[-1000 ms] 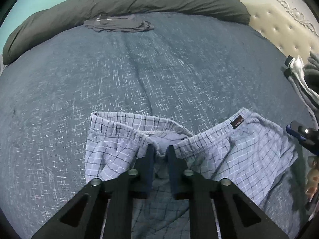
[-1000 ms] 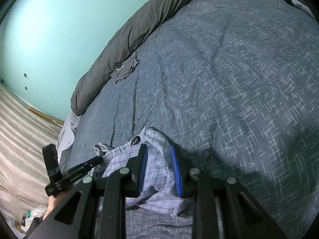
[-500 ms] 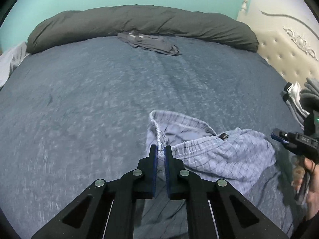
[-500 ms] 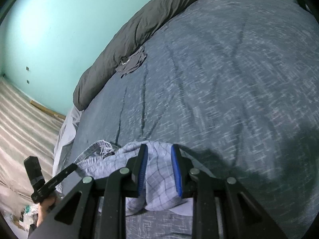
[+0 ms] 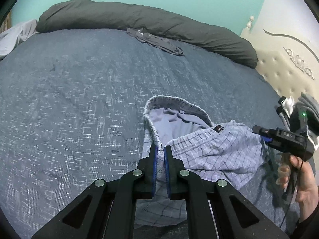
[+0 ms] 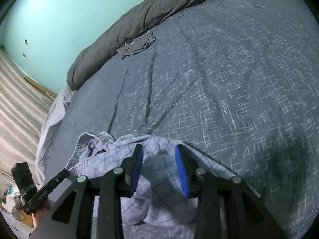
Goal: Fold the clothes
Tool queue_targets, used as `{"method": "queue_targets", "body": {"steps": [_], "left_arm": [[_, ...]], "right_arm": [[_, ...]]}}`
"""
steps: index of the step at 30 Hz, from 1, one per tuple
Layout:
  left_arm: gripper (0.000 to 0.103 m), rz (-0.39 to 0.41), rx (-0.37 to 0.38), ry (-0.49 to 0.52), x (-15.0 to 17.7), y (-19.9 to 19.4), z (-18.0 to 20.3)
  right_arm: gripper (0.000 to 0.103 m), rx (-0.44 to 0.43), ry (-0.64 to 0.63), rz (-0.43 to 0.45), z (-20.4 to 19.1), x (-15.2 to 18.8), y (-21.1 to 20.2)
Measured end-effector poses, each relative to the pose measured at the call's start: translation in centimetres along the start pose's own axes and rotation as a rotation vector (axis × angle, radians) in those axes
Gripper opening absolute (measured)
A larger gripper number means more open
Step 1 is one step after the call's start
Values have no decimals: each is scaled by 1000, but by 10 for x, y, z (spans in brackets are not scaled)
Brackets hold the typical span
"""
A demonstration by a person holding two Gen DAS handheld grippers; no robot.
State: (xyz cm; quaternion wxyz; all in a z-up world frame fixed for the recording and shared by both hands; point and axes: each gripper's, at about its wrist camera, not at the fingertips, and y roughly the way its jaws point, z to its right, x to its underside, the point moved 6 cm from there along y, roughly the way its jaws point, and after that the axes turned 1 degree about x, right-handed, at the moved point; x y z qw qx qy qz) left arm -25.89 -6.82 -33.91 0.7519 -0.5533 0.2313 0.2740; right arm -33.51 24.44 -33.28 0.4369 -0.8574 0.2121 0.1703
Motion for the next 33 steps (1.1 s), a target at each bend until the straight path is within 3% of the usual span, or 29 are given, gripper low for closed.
{"method": "queue_targets", "body": {"steps": [5,6,7,10,20,29,33], "left_arm": [[7,32,-3,12,-6,1,5],[7,35,-13,20,-6,2,5],[7,32,-19,24,-5,3,5],[7,30,-29,23,-5,5,2],[7,65,-9,-5,-12,-8,6],[7,75,-5,0,-11,-13,12],[7,75,-5,-2,-10,-14,12]], "right_arm": [[33,16,-64,-42,-5,11,12],[27,11,-77,-44,-8,14,12],[13,6,-91,-46,-10,16,12],[8,-16,-125,-55,-19,23,8],[6,-46,-235,-82,-47,58,-26],[9,-57,-309,-278,-69,124,-16],[12,-100,-236,-252,-69,113,-28]]}}
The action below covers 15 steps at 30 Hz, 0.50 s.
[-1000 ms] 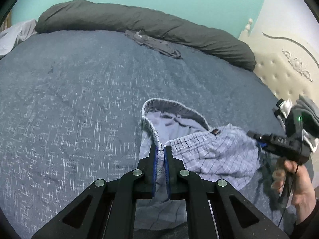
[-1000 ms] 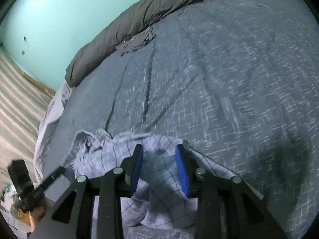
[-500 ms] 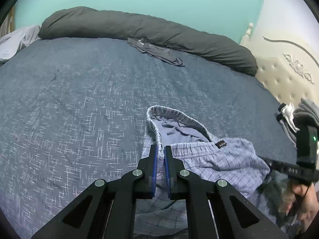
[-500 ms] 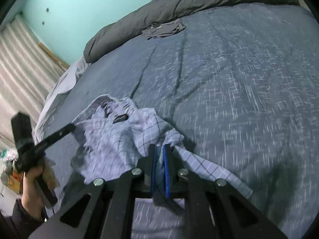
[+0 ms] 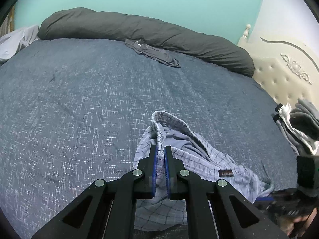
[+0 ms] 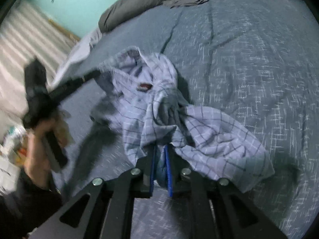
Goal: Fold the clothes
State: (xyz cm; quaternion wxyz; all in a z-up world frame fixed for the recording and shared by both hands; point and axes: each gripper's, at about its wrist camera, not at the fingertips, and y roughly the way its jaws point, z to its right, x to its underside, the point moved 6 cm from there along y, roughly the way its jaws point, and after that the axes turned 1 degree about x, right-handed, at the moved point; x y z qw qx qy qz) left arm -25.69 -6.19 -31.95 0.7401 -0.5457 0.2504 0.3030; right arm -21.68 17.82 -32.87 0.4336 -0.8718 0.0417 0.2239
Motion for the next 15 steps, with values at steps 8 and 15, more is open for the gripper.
{"method": "queue_targets", "body": {"steps": [8,15], "left_arm": [[7,1,-14,-11,1,2,-9],[7,-2,-24,-12,4,3,-15]], "right_arm": [[26,34,93,214,23,-48,-36],[29,110,41,142,28,-53,12]]}}
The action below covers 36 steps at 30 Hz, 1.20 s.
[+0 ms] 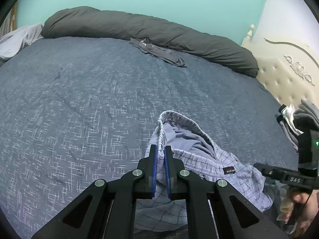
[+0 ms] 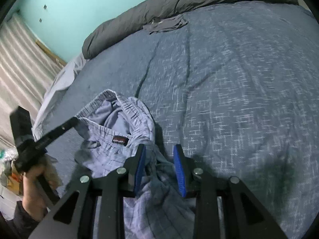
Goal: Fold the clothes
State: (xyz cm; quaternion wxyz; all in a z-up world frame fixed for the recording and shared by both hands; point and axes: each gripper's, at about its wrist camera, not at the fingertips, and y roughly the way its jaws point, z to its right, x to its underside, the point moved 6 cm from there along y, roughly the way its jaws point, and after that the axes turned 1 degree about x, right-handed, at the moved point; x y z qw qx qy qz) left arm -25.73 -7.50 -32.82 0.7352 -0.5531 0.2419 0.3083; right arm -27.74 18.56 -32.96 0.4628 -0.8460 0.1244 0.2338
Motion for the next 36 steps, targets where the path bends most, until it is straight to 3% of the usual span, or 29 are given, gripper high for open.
{"method": "queue_targets", "body": {"steps": [14,23,25,28,36], "left_arm": [[7,5,-13,-7,0,1,-5],[7,1,-15,-14,0,4,-6],[7,2,-18,-16,0,4,-7],[7,5,-22,-21,0,4,-9],[7,40,-18,-24,-6,-3,-10]], "right_arm": [[29,-45,-223,-122,-64,29,27],[29,-108,-130,-127,-49,28,25],[20,-134,-119,-125,-49,27,22],[10,-135,-116,-99,-46,21,14],[8,-105,-53,124,-21,-19,-37]]}}
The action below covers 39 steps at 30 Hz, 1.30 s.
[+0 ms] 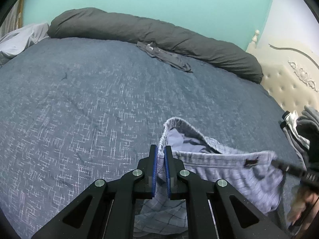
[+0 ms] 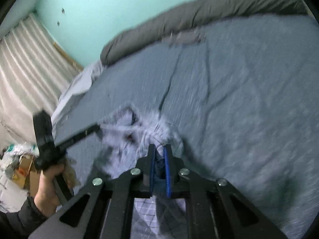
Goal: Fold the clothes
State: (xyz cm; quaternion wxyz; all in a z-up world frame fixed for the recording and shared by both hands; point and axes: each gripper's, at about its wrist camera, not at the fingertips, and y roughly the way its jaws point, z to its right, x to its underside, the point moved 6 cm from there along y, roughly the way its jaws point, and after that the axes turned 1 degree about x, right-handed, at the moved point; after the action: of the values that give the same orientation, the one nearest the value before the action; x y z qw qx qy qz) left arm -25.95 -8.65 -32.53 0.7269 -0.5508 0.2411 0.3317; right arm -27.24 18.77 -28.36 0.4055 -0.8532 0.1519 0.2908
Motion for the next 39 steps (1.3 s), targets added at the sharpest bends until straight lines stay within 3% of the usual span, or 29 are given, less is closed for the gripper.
{"method": "queue_targets", "body": {"steps": [2,5,9,12,14,16,19,23,27,32,39], "left_arm": [[7,12,9,12,-2,-2,5],[7,10,1,31,-3,-1,9],[7,-14,-17,-1,0,6,-1],[7,-13,-25,-18,0,4,-6],[7,-15,-28,-25,0,5,-9],[7,-18,-33,-27,1,5,-9],[7,-15,-39,-36,1,3,-12],[7,-10,-43,-39,0,1,-11],[7,-11,-47,-36,1,0,-9],[7,-13,-48,-34,1,1,-7],[7,-14,-48,-37,1,2,-9]], "right_arm": [[8,30,-41,67,0,-12,-14],[8,54,-83,61,-2,-12,-9],[10,37,-143,-87,-9,15,21],[11,-28,-172,-175,-21,32,34],[17,-65,-173,-200,-25,37,35],[32,-92,-162,-201,-27,38,32],[33,-135,-96,-152,-17,29,14],[33,-81,9,-61,14,15,-6],[33,-28,121,-38,45,15,-10],[33,22,55,-99,39,20,-3],[33,19,-97,-178,10,30,7]]}}
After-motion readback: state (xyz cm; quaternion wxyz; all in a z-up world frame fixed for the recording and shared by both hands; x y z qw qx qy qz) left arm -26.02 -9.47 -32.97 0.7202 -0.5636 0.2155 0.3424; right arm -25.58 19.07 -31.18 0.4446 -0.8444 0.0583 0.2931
